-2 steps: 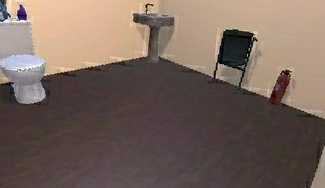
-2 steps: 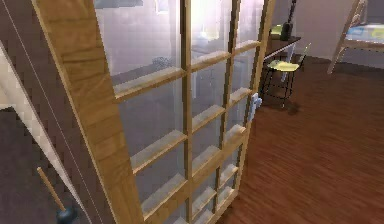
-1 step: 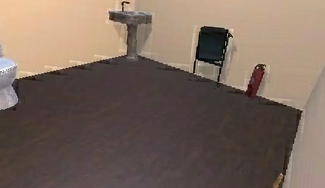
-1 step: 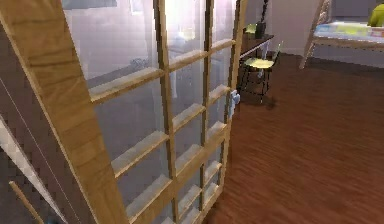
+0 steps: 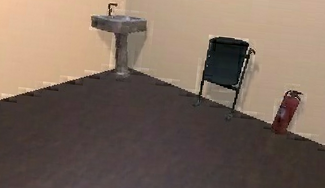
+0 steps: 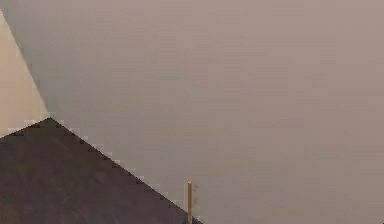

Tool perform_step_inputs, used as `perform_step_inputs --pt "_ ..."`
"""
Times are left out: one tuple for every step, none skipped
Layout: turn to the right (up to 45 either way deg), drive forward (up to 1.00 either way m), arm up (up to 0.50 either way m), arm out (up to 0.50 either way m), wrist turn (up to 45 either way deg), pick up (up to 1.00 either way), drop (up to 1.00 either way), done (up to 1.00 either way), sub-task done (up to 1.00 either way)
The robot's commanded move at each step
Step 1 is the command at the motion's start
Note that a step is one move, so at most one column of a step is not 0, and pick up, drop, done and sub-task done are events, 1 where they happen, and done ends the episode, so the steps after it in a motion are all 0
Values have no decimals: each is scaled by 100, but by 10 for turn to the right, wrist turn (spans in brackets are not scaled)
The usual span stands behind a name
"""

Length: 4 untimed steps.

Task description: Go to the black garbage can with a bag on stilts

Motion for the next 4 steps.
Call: perform_step_inputs --pt "180 0 0 0 0 0 0 0 0" --pt "0 10 0 0 0 0 0 0 0" --pt "180 0 0 0 0 0 0 0 0" --pt "0 100 0 0 0 0 0 0 0"
